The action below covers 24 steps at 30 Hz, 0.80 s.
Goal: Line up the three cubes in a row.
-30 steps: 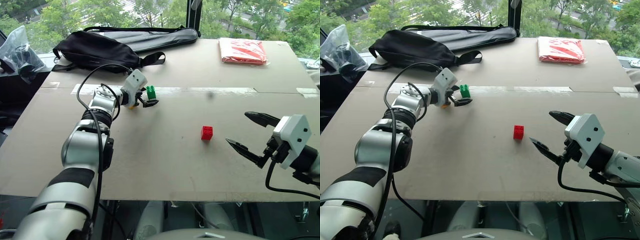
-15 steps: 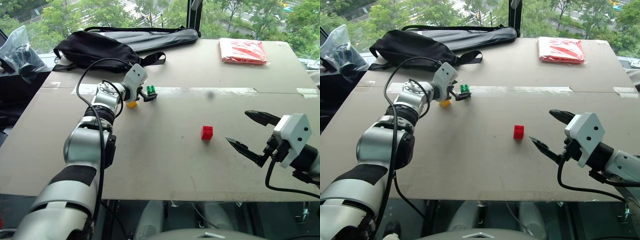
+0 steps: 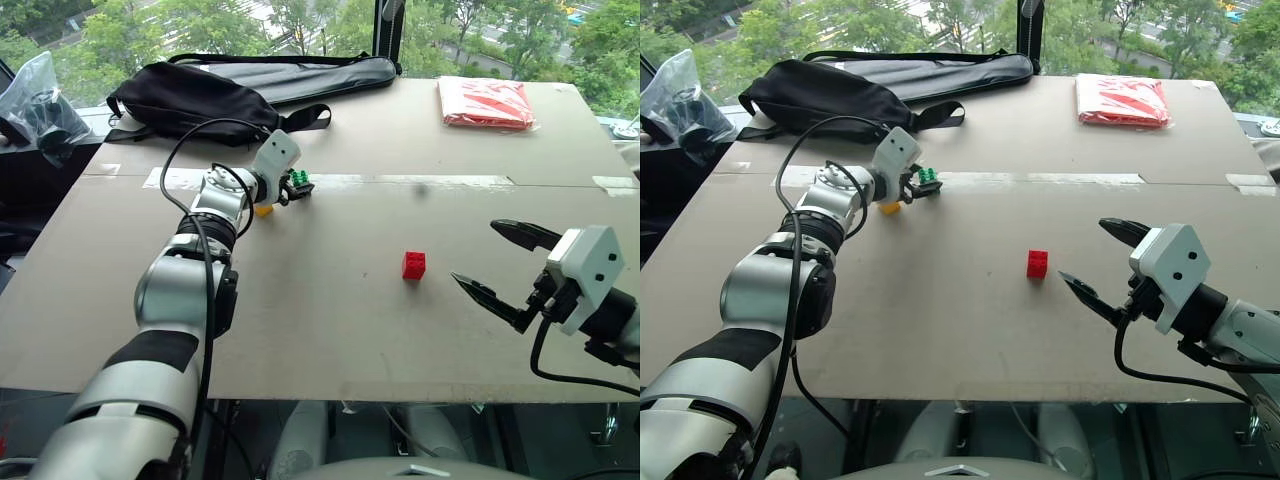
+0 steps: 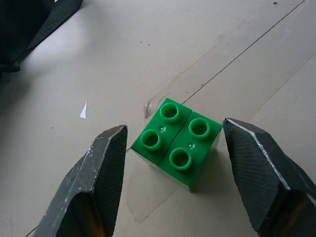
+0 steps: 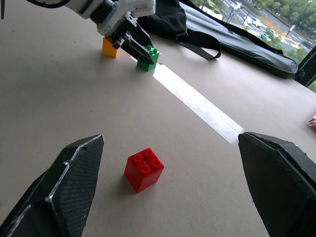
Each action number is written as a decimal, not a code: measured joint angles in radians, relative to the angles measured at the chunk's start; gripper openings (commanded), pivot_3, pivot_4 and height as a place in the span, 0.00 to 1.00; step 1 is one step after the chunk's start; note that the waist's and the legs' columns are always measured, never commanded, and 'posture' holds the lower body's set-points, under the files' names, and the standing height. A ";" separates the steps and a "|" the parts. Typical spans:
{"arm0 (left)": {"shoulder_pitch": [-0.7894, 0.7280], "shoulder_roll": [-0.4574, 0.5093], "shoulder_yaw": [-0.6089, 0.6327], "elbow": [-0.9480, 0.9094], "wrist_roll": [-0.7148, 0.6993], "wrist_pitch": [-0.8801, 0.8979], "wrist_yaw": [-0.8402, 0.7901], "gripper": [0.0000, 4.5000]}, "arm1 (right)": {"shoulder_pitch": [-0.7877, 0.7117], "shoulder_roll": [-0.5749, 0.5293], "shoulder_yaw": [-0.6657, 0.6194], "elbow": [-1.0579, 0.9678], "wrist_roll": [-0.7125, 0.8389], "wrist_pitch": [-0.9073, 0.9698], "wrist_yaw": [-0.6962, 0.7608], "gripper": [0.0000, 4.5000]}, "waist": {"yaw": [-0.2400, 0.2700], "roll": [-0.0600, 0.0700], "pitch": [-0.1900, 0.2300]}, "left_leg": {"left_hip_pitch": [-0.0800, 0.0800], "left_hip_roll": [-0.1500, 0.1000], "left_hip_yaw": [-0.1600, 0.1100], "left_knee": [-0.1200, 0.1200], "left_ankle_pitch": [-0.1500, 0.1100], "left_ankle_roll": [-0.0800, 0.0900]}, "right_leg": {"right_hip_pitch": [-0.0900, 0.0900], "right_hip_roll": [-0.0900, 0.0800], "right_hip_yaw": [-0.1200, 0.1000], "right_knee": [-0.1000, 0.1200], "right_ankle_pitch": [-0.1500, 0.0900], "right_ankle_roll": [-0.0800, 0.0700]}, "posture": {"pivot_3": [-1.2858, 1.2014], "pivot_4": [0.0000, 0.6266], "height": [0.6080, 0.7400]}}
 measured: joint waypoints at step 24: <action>0.000 0.018 0.067 0.000 -0.020 0.077 -0.161 0.72 | -0.016 -0.013 0.014 0.001 0.001 0.000 -0.008 1.00 | -0.001 0.000 0.000 | 0.000 0.000 -0.001 0.005 0.000 0.000 | 0.000 0.000 -0.001 0.005 0.000 0.000 | 0.52 0.24 1.00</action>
